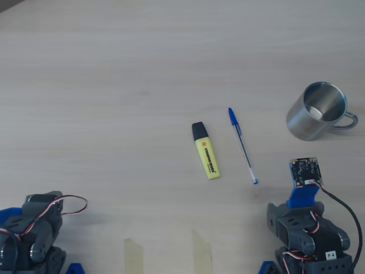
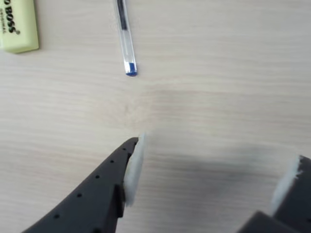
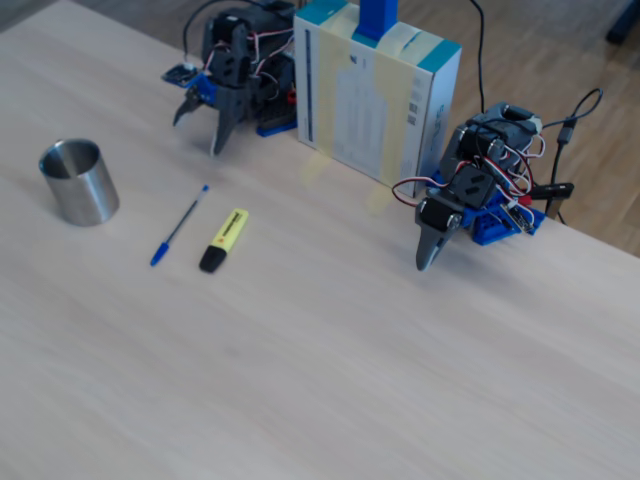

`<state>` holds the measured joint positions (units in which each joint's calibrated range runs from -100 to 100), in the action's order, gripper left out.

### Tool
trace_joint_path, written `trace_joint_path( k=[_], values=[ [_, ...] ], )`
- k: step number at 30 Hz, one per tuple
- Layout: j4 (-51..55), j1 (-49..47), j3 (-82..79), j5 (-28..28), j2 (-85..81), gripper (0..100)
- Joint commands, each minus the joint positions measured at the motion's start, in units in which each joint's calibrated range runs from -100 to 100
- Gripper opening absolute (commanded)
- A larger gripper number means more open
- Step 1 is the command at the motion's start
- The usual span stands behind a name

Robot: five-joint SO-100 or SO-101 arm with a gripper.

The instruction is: Grab the blue pen and put it in the silver cup.

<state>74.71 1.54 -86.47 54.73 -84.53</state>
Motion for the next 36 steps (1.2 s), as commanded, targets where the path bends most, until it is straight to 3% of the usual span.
trace_joint_path(
  k=[1,6,11,18,36],
  values=[
    [-0.53,-0.23,11.68,0.14,11.22,43],
    [-0.62,-2.76,23.11,-0.17,27.01,43],
    [-7.74,-7.82,30.46,-0.22,39.4,43],
    [-17.44,-14.54,36.26,-0.22,50.78,43],
    [-29.19,-21.43,51.41,0.14,78.71,43]
  ],
)
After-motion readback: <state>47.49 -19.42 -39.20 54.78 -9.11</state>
